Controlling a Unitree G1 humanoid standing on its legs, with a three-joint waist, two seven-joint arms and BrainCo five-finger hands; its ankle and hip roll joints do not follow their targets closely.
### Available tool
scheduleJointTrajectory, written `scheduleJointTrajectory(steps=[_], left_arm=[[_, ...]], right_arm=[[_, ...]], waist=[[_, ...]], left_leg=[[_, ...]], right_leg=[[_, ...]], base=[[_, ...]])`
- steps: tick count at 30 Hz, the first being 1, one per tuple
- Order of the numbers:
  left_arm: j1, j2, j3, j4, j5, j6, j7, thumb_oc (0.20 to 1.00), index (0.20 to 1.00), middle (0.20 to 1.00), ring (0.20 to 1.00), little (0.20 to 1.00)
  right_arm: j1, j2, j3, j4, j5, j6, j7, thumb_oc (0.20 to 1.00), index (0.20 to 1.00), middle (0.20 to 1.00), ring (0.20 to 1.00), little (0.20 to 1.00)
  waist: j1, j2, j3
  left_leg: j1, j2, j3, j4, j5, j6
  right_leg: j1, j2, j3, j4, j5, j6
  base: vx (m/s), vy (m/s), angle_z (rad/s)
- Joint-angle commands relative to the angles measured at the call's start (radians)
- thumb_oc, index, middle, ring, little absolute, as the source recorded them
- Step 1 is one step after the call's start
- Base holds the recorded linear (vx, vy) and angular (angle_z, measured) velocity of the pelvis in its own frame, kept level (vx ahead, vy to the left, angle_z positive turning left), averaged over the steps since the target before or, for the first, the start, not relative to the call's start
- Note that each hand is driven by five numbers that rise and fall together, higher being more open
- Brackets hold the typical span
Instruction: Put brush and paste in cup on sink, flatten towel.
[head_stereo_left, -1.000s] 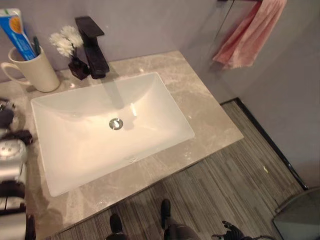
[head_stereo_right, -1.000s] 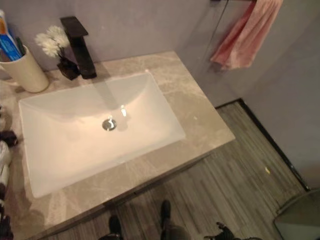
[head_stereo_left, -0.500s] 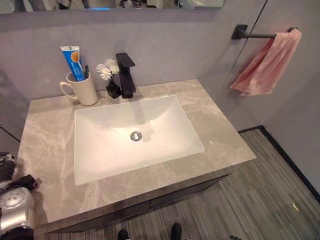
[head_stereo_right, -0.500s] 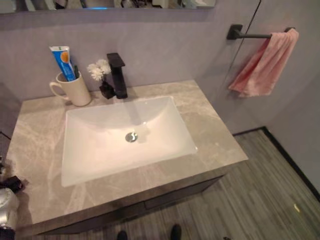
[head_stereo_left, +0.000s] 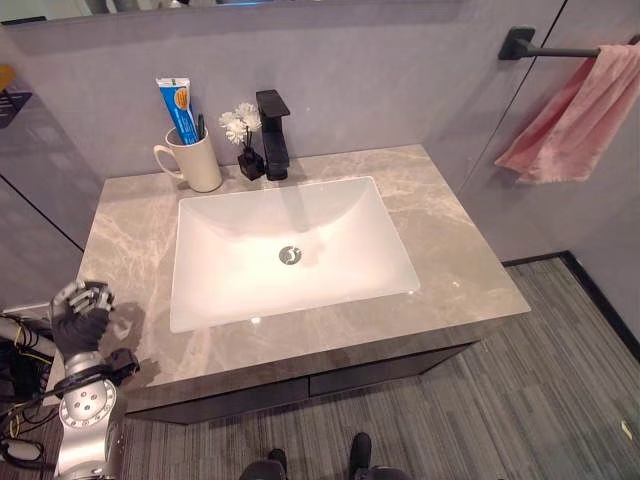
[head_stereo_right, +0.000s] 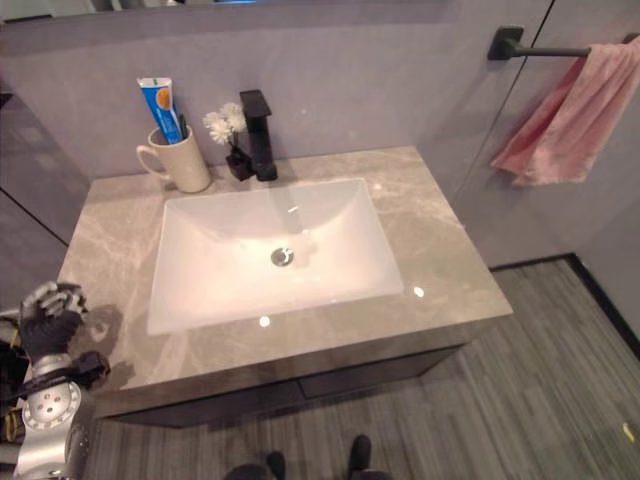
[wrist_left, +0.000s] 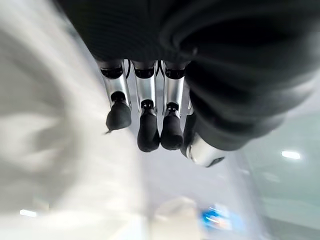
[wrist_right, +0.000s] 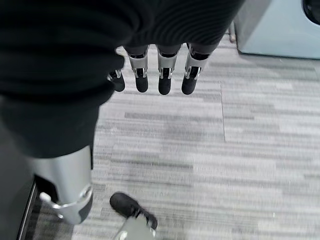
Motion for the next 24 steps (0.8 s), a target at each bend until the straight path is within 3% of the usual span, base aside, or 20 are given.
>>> scheduleJointTrajectory(steps=[1, 5, 7, 8, 12, 15, 17, 20, 24], left_arm=[[0.003, 0.040, 0.001, -0.101, -0.021, -0.109, -0.051, 0.200, 0.200, 0.200, 0.200, 0.200], [-0.025, 0.075, -0.088, -0.164, -0.018, -0.120, -0.106, 0.200, 0.200, 0.200, 0.200, 0.200], [-0.069, 0.110, -0.172, -0.197, -0.001, -0.128, -0.135, 0.200, 0.200, 0.200, 0.200, 0.200], [-0.082, 0.124, -0.197, -0.215, 0.009, -0.129, -0.138, 0.200, 0.200, 0.200, 0.200, 0.200], [-0.108, 0.129, -0.271, -0.216, 0.030, -0.121, -0.161, 0.200, 0.200, 0.200, 0.200, 0.200], [-0.126, 0.118, -0.333, -0.188, 0.034, -0.108, -0.180, 0.200, 0.200, 0.200, 0.200, 0.200], [-0.127, 0.108, -0.362, -0.170, 0.056, -0.087, -0.180, 0.200, 0.200, 0.200, 0.200, 0.200], [-0.110, 0.100, -0.392, -0.177, 0.056, -0.075, -0.198, 0.200, 0.200, 0.200, 0.200, 0.200], [-0.109, 0.087, -0.421, -0.140, 0.046, -0.070, -0.206, 0.200, 0.200, 0.200, 0.200, 0.200]], right_arm=[[-0.032, 0.013, 0.007, -0.007, 0.040, -0.024, -0.004, 1.000, 1.000, 1.000, 1.000, 1.000], [-0.029, 0.034, 0.021, -0.042, 0.039, -0.033, 0.002, 1.000, 1.000, 1.000, 1.000, 1.000], [-0.024, 0.042, 0.022, -0.089, 0.046, -0.044, -0.002, 1.000, 1.000, 1.000, 1.000, 1.000], [-0.027, 0.044, 0.022, -0.116, 0.049, -0.047, -0.006, 1.000, 1.000, 1.000, 1.000, 1.000], [-0.012, 0.030, 0.046, -0.230, 0.020, -0.057, -0.013, 1.000, 1.000, 1.000, 1.000, 1.000], [0.009, 0.023, 0.017, -0.259, 0.031, -0.067, -0.032, 1.000, 1.000, 1.000, 1.000, 1.000], [0.014, 0.028, 0.004, -0.270, 0.041, -0.070, -0.038, 1.000, 1.000, 1.000, 1.000, 1.000], [0.000, 0.033, 0.001, -0.253, 0.031, -0.061, -0.061, 1.000, 1.000, 1.000, 1.000, 1.000], [-0.003, 0.036, 0.016, -0.254, 0.020, -0.060, -0.069, 1.000, 1.000, 1.000, 1.000, 1.000]], waist=[[-0.021, -0.017, -0.051], [-0.044, -0.010, -0.045], [-0.064, -0.016, -0.034], [-0.070, -0.017, -0.022], [-0.046, 0.001, -0.003], [-0.055, 0.004, -0.011], [-0.051, 0.012, -0.019], [-0.025, 0.009, -0.038], [-0.039, -0.005, -0.063]], left_leg=[[0.007, -0.047, -0.008, 0.000, 0.019, 0.027], [0.036, -0.067, -0.004, -0.069, 0.030, 0.053], [0.047, -0.076, 0.043, -0.117, 0.048, 0.062], [0.048, -0.071, 0.069, -0.119, 0.046, 0.064], [0.071, -0.018, 0.233, -0.148, 0.056, 0.056], [0.088, -0.001, 0.300, -0.154, 0.060, 0.058], [0.101, 0.008, 0.328, -0.145, 0.034, 0.058], [0.107, 0.028, 0.447, -0.137, 0.036, 0.058], [0.116, 0.045, 0.510, -0.139, 0.048, 0.041]], right_leg=[[0.001, 0.004, 0.103, 0.065, -0.024, 0.029], [-0.050, -0.015, 0.157, 0.081, 0.033, 0.057], [-0.099, -0.026, 0.211, 0.074, 0.110, 0.093], [-0.123, -0.030, 0.201, 0.084, 0.132, 0.103], [-0.126, -0.097, -0.058, 0.139, 0.057, 0.098], [-0.092, -0.112, -0.079, 0.181, 0.037, 0.096], [-0.059, -0.135, -0.115, 0.215, 0.006, 0.109], [0.013, -0.191, -0.296, 0.247, 0.018, 0.127], [0.036, -0.162, -0.255, 0.177, 0.023, 0.129]], base=[[-0.05, 0.238, -0.24], [-0.11, 0.208, -0.36], [-0.20, 0.203, -0.66], [-0.25, 0.155, -0.77], [-0.16, 0.106, -1.59], [-0.08, 0.010, -1.65], [-0.01, 0.001, -0.78], [-0.10, -0.063, -0.98], [-0.03, -0.142, -1.15]])
